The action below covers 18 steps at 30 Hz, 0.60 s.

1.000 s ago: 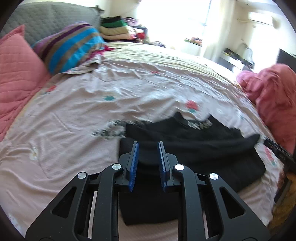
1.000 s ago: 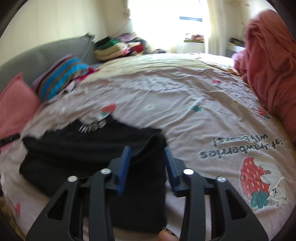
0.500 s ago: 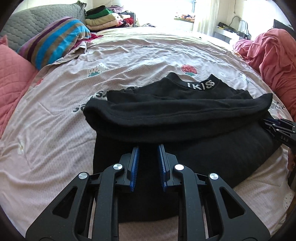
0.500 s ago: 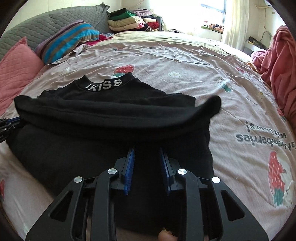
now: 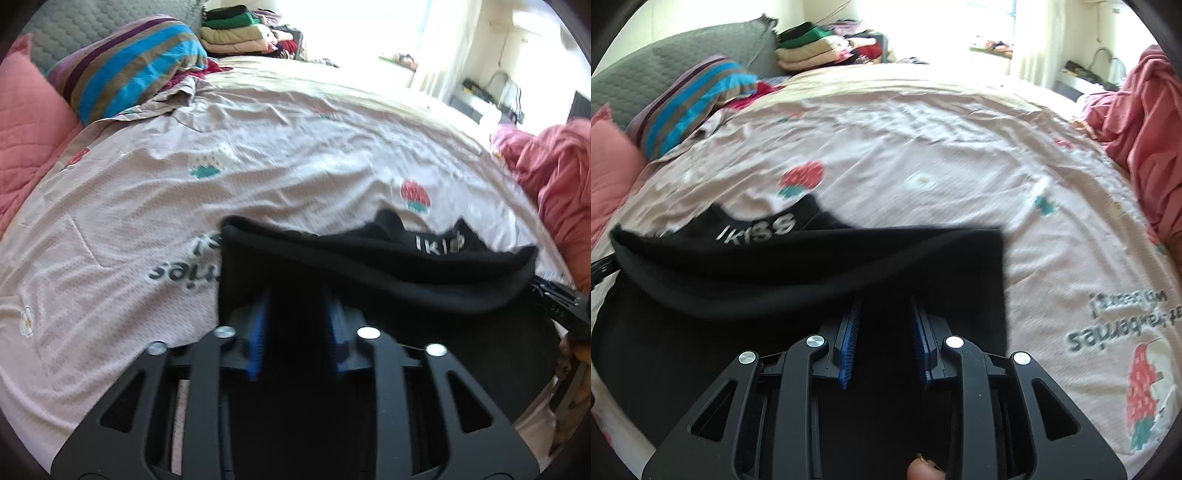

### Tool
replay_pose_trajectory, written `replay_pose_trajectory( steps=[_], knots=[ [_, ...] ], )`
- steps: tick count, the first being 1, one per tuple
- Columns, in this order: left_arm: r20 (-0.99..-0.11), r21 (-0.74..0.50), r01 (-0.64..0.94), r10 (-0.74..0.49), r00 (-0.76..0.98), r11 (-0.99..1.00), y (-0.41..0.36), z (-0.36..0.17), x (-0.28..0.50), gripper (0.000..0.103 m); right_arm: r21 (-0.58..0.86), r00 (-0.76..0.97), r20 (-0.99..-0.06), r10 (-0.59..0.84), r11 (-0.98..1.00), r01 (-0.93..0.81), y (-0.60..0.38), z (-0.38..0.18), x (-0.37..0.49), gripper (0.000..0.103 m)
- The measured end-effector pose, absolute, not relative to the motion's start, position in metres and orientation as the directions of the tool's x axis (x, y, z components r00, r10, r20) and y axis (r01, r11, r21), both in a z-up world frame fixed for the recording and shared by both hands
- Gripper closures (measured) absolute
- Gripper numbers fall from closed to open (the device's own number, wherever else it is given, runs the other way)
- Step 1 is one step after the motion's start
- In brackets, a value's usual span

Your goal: Fold small clothes

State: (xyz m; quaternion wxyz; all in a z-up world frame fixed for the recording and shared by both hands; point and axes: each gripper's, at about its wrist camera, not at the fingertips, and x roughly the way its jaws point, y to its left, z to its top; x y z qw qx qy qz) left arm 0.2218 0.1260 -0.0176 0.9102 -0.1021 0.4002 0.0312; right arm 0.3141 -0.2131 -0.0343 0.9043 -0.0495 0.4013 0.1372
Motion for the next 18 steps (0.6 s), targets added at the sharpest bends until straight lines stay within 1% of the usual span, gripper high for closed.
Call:
replay_pose_trajectory(
  steps=[1, 3, 5, 7, 8, 9, 10, 11, 14, 15, 16, 17, 18],
  knots=[
    [-0.726, -0.162, -0.143, -0.020, 0.688, 0.976, 0.131, -0.014, 0.220, 0.067, 0.022, 0.648, -0.735, 0.201, 0.962, -0.273, -0.217, -0.032, 0.317, 0.077],
    [-0.718, -0.157, -0.150, -0.008, 0.696, 0.976, 0.139, -0.011, 0.217, 0.067, 0.028, 0.657, -0.730, 0.190, 0.968, -0.249, -0.226, -0.031, 0.319, 0.077],
    [-0.720, -0.178, -0.167, -0.012, 0.694, 0.970, 0.150, -0.013, 0.214, 0.066, 0.028, 0.664, -0.728, 0.173, 0.974, -0.224, -0.237, -0.030, 0.320, 0.077],
    [-0.729, -0.205, -0.171, -0.033, 0.683, 0.964, 0.158, -0.019, 0.215, 0.059, 0.031, 0.663, -0.732, 0.158, 0.979, -0.200, -0.245, -0.032, 0.321, 0.071],
    [-0.735, -0.214, -0.170, -0.045, 0.677, 0.962, 0.160, -0.023, 0.216, 0.058, 0.041, 0.658, -0.737, 0.155, 0.982, -0.185, -0.251, -0.033, 0.323, 0.064],
    [-0.739, -0.226, -0.171, -0.054, 0.672, 0.959, 0.161, -0.026, 0.216, 0.054, 0.051, 0.655, -0.741, 0.152, 0.984, -0.171, -0.256, -0.035, 0.323, 0.061],
    [-0.742, -0.240, -0.169, -0.068, 0.667, 0.956, 0.162, -0.028, 0.217, 0.051, 0.060, 0.651, -0.744, 0.154, 0.985, -0.165, -0.258, -0.036, 0.324, 0.060],
    [-0.744, -0.255, -0.164, -0.085, 0.662, 0.953, 0.162, -0.031, 0.219, 0.050, 0.076, 0.639, -0.751, 0.168, 0.983, -0.169, -0.261, -0.037, 0.325, 0.058],
    [-0.752, -0.246, -0.151, -0.090, 0.653, 0.957, 0.156, -0.038, 0.222, 0.050, 0.091, 0.610, -0.767, 0.199, 0.975, -0.203, -0.259, -0.044, 0.327, 0.057],
    [-0.755, -0.231, -0.146, -0.082, 0.651, 0.962, 0.152, -0.041, 0.223, 0.052, 0.091, 0.606, -0.769, 0.202, 0.974, -0.208, -0.259, -0.046, 0.327, 0.057],
    [-0.757, -0.224, -0.143, -0.079, 0.648, 0.964, 0.150, -0.043, 0.223, 0.063, 0.099, 0.601, -0.771, 0.210, 0.972, -0.212, -0.258, -0.048, 0.328, 0.058],
    [-0.758, -0.218, -0.140, -0.078, 0.647, 0.966, 0.149, -0.044, 0.223, 0.073, 0.112, 0.597, -0.771, 0.221, 0.970, -0.215, -0.257, -0.048, 0.327, 0.074],
    [-0.758, -0.209, -0.141, -0.069, 0.649, 0.968, 0.148, -0.045, 0.222, 0.088, 0.129, 0.596, -0.768, 0.235, 0.968, -0.216, -0.258, -0.048, 0.326, 0.085]
  ],
)
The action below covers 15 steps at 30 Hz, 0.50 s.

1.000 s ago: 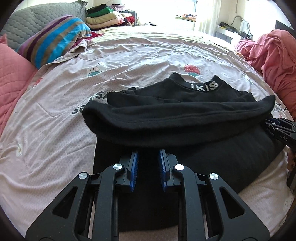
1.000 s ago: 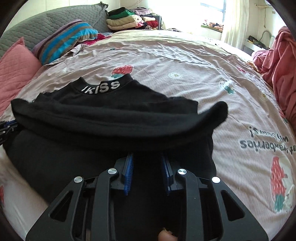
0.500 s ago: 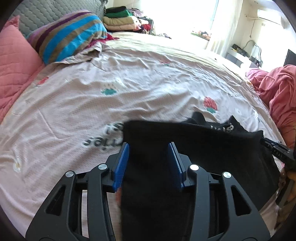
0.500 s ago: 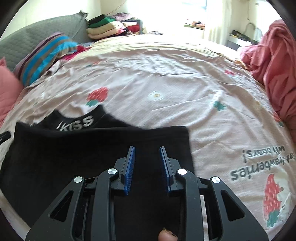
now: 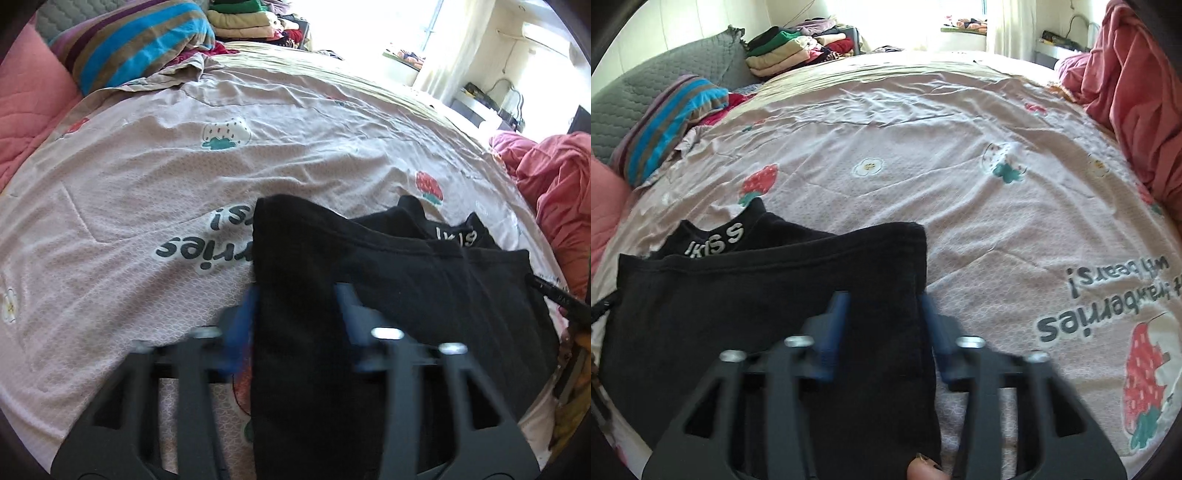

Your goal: Fold small clothes

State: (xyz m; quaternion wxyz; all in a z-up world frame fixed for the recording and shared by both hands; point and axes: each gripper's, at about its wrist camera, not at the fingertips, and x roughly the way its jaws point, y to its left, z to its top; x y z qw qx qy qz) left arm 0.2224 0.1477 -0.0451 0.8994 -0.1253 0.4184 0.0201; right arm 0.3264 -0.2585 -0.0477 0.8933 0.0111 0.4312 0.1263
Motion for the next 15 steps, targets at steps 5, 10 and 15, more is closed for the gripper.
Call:
replay_pose_trajectory(
  steps=[5, 10, 15],
  knots=[
    [-0.710, -0.160, -0.132, -0.022, 0.704, 0.978, 0.147, -0.026, 0.214, 0.100, 0.082, 0.685, -0.696, 0.216, 0.971, -0.222, -0.261, -0.025, 0.311, 0.095],
    [-0.664, -0.068, -0.119, 0.044, 0.746, 0.991, 0.139, -0.008, 0.217, 0.100, 0.044, 0.732, -0.660, 0.166, 0.982, -0.183, -0.263, -0.013, 0.314, 0.095],
    [-0.732, -0.087, -0.153, 0.040, 0.680, 0.984, 0.150, -0.040, 0.226, 0.098, 0.039, 0.661, -0.740, 0.127, 0.988, -0.147, -0.263, -0.046, 0.328, 0.094]
  ],
)
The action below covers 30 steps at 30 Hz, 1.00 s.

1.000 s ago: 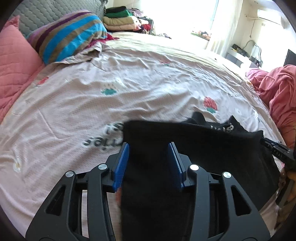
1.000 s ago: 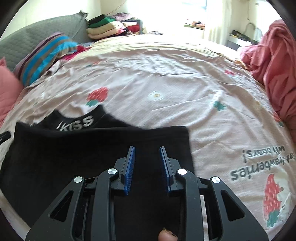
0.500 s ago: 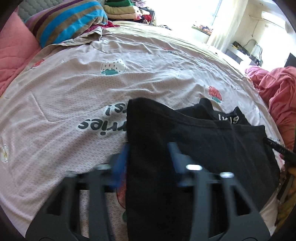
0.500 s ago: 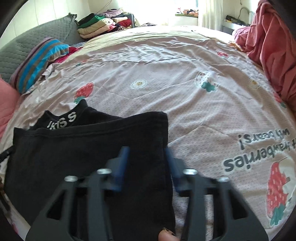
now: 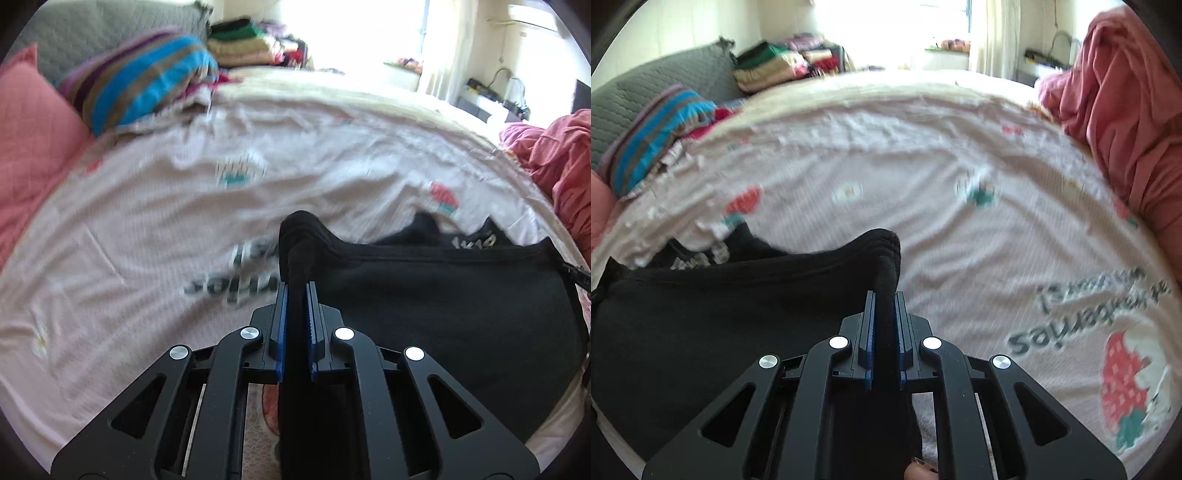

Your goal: Fold small clothes

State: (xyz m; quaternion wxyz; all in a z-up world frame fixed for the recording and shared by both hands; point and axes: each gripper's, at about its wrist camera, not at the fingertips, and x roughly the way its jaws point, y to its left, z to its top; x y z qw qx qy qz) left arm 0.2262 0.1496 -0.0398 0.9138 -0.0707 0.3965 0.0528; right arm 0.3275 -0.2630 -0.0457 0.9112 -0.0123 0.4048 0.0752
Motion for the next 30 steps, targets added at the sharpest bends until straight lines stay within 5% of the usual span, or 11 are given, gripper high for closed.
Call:
replay_pose_trajectory(
  steps=[4, 5, 7, 11, 16, 30],
  knots=[
    [-0.737, -0.091, -0.161, 0.043, 0.674, 0.983, 0.153, -0.043, 0.223, 0.092, 0.014, 0.665, -0.741, 0.092, 0.993, -0.121, -0.263, -0.054, 0.322, 0.087],
    [-0.737, -0.091, -0.164, 0.044, 0.674, 0.982, 0.154, -0.043, 0.221, 0.091, 0.008, 0.666, -0.742, 0.083, 0.993, -0.114, -0.263, -0.054, 0.321, 0.078],
    [-0.736, -0.096, -0.189, 0.058, 0.674, 0.977, 0.156, -0.041, 0.214, 0.075, -0.025, 0.668, -0.743, 0.049, 0.995, -0.100, -0.261, -0.051, 0.316, 0.072],
    [-0.716, -0.140, -0.204, 0.043, 0.697, 0.969, 0.158, -0.026, 0.192, 0.064, -0.011, 0.688, -0.721, 0.081, 0.992, -0.129, -0.260, -0.040, 0.296, 0.055],
    [-0.694, -0.121, -0.169, 0.038, 0.719, 0.978, 0.137, -0.007, 0.171, 0.033, 0.017, 0.692, -0.700, 0.175, 0.973, -0.228, -0.250, -0.027, 0.260, 0.046],
    [-0.795, -0.134, -0.103, -0.044, 0.605, 0.986, 0.096, -0.050, 0.136, 0.025, 0.059, 0.589, -0.766, 0.257, 0.941, -0.334, -0.237, -0.047, 0.200, 0.039]
  ],
)
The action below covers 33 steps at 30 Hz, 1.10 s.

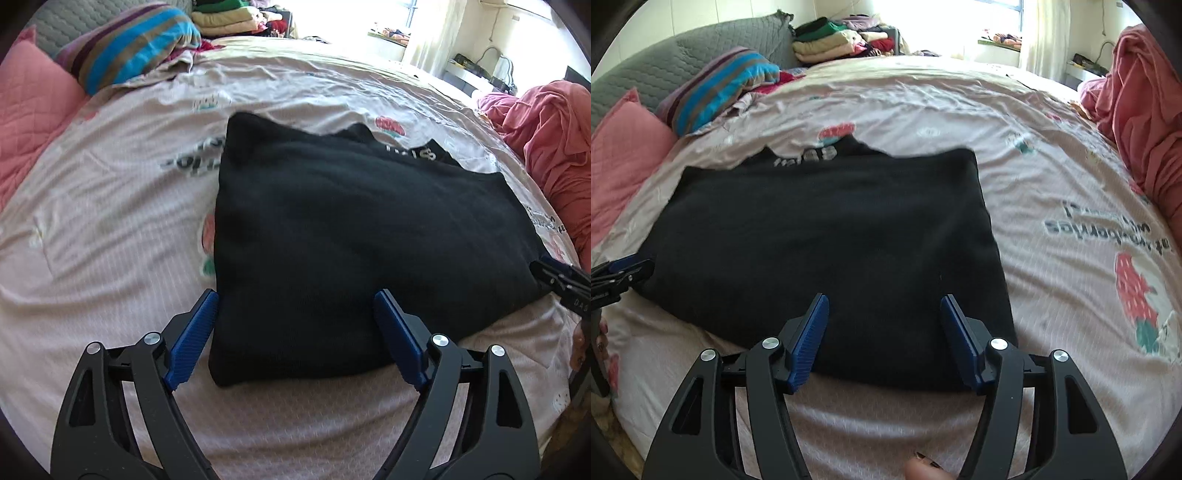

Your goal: Fold small clothes

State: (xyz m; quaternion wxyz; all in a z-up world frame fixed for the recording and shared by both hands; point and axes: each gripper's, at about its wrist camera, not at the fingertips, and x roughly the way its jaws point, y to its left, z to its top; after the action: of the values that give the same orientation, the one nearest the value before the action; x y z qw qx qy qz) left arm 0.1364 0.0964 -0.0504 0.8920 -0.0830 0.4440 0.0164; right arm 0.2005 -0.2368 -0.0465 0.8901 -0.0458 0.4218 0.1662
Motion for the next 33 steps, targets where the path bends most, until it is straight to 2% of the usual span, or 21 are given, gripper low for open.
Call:
replay_pose_trajectory(
  steps=[5, 12, 20, 24, 27, 29, 33],
  knots=[
    [-0.799, -0.197, -0.115, -0.092, 0.594, 0.974, 0.100, -0.059, 0.126, 0.024, 0.089, 0.580, -0.772, 0.260, 0.948, -0.306, -0.242, -0.053, 0.193, 0.038],
    [-0.795, -0.192, -0.114, -0.087, 0.600, 0.975, 0.094, -0.055, 0.117, 0.024, 0.097, 0.578, -0.773, 0.260, 0.950, -0.297, -0.246, -0.054, 0.182, 0.036],
    [-0.791, -0.204, -0.120, -0.091, 0.605, 0.972, 0.095, -0.049, 0.108, 0.024, 0.102, 0.581, -0.768, 0.269, 0.947, -0.304, -0.246, -0.049, 0.168, 0.021],
    [-0.785, -0.207, -0.123, -0.090, 0.613, 0.971, 0.095, -0.045, 0.102, 0.024, 0.102, 0.583, -0.766, 0.271, 0.946, -0.307, -0.245, -0.047, 0.162, 0.018],
    [-0.779, -0.209, -0.123, -0.089, 0.621, 0.970, 0.095, -0.042, 0.098, 0.022, 0.106, 0.583, -0.764, 0.276, 0.945, -0.308, -0.245, -0.044, 0.158, 0.018],
    [-0.776, -0.206, -0.125, -0.085, 0.625, 0.970, 0.094, -0.039, 0.095, 0.019, 0.106, 0.584, -0.763, 0.278, 0.945, -0.311, -0.245, -0.042, 0.156, 0.013],
    [-0.768, -0.203, -0.136, -0.072, 0.636, 0.970, 0.095, -0.034, 0.088, 0.011, 0.108, 0.595, -0.752, 0.286, 0.942, -0.317, -0.244, -0.037, 0.150, 0.011]
  ],
)
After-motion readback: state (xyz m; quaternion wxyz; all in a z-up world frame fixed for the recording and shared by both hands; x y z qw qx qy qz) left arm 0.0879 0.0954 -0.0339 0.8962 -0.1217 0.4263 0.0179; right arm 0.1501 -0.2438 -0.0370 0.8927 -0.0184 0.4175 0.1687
